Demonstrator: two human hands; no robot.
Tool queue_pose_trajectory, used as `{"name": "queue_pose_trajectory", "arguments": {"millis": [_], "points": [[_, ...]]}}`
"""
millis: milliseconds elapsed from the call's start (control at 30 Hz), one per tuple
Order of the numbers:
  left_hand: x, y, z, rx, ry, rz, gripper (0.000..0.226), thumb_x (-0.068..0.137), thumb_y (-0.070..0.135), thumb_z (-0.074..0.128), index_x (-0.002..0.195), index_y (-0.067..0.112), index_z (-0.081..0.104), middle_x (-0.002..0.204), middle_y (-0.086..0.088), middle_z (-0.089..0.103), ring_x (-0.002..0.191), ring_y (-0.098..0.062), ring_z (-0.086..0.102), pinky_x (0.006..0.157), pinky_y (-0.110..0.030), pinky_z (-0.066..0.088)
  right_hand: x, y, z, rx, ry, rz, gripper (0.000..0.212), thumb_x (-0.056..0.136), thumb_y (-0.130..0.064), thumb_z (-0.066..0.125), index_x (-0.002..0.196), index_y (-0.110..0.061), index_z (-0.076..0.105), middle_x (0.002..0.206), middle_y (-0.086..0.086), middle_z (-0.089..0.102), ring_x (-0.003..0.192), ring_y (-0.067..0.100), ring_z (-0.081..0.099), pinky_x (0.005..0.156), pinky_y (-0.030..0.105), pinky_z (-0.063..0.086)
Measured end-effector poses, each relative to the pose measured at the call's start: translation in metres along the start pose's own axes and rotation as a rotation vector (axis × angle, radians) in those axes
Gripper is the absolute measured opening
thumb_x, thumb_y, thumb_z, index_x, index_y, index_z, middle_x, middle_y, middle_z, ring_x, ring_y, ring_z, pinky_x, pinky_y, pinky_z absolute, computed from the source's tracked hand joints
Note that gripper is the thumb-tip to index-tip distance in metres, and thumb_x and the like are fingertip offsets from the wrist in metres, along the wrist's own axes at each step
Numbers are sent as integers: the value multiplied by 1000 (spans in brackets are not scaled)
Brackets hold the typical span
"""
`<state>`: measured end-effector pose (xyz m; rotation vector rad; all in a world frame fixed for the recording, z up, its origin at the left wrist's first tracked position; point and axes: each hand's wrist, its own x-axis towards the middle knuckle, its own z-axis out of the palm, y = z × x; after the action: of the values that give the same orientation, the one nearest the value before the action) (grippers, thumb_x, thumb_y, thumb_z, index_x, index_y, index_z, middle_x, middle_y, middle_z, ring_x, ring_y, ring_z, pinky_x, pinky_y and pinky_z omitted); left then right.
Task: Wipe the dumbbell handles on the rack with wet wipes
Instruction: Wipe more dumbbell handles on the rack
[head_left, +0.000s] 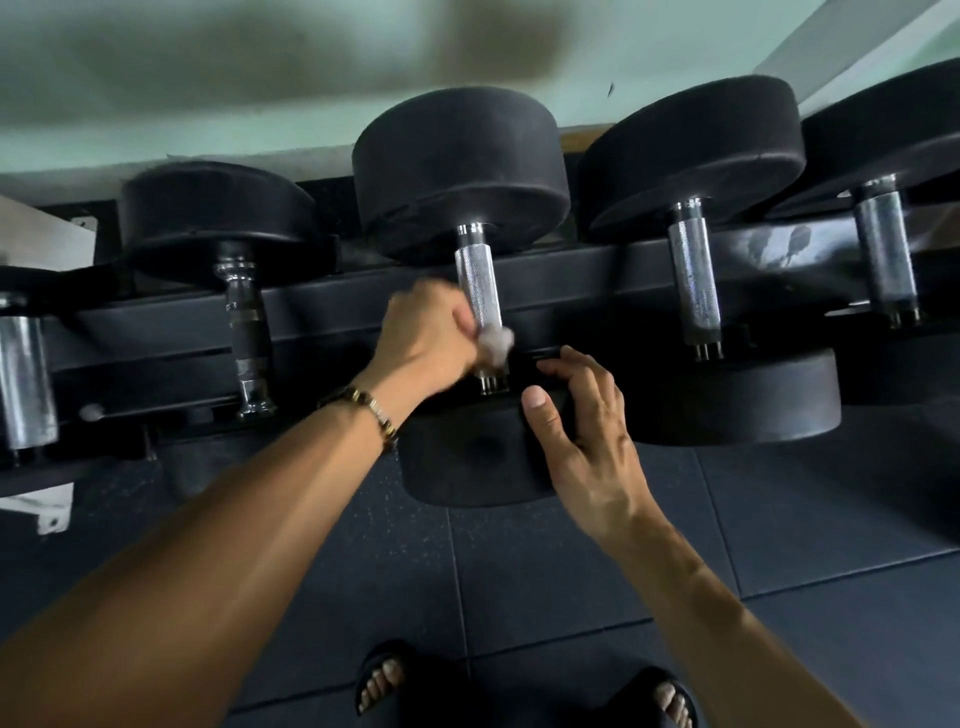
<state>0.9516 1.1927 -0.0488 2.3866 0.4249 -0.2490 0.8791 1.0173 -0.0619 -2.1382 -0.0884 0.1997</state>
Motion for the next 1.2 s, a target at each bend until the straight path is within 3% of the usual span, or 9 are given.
{"name": "queue_pose_trajectory", "arguments": {"millis": [100,300,400,467,667,833,1000,1133,1200], "points": [[-14,-10,3,17,-86,27,34,63,44,88,66,21,64,70,5,66,72,-16,65,66,-20,45,0,0,0,-2,9,-6,61,88,-62,41,128,-18,57,141,-3,43,133,10,35,109,24,25],[29,4,-7,-224,258,-9,33,56,34,92,58,22,61,63,8,64,68,-17,65,75,-35,56,0,2,0,14,-7,-13,60,88,-62,41,127,-20,57,142,-2,44,134,9,34,109,23,26],[8,1,-1,-186,171,76,30,66,35,87,64,12,68,61,-5,68,54,-15,56,61,-36,53,-1,3,0,9,-6,-21,60,89,-63,41,128,-20,57,142,-2,44,133,10,35,109,26,28],[-6,-3,0,-164,140,171,34,72,40,82,68,8,71,65,-11,69,55,-29,59,58,-39,52,-1,3,0,2,-6,-18,60,89,-64,40,128,-21,57,142,-2,44,133,11,35,109,30,30],[32,5,3,-113,497,228,22,83,20,68,66,7,67,67,-12,67,60,-29,58,63,-33,42,0,7,0,-9,-2,-55,58,91,-63,41,127,-22,57,141,-3,45,134,9,35,108,29,31],[-5,2,2,-200,286,262,25,78,36,79,82,11,79,73,2,73,67,-21,68,71,-38,55,-1,6,0,-11,5,-48,57,91,-64,41,127,-24,57,142,-4,45,134,10,35,107,31,32],[37,16,10,-676,517,-189,19,70,20,87,85,12,79,66,9,70,62,-13,69,69,-39,61,0,6,0,-8,12,-61,57,91,-64,40,127,-23,57,141,-5,45,133,10,36,107,30,33],[9,5,17,-620,296,-66,19,64,30,90,64,32,71,61,13,69,64,-12,69,69,-40,61,-1,6,0,-34,9,-51,57,91,-65,39,127,-24,56,141,-5,45,133,10,36,104,22,29],[5,7,16,-587,270,-51,19,62,34,90,64,31,71,61,11,70,65,-17,71,70,-40,61,-2,4,0,-39,7,-40,59,90,-68,38,127,-25,56,141,-7,44,133,9,35,101,15,25]]}}
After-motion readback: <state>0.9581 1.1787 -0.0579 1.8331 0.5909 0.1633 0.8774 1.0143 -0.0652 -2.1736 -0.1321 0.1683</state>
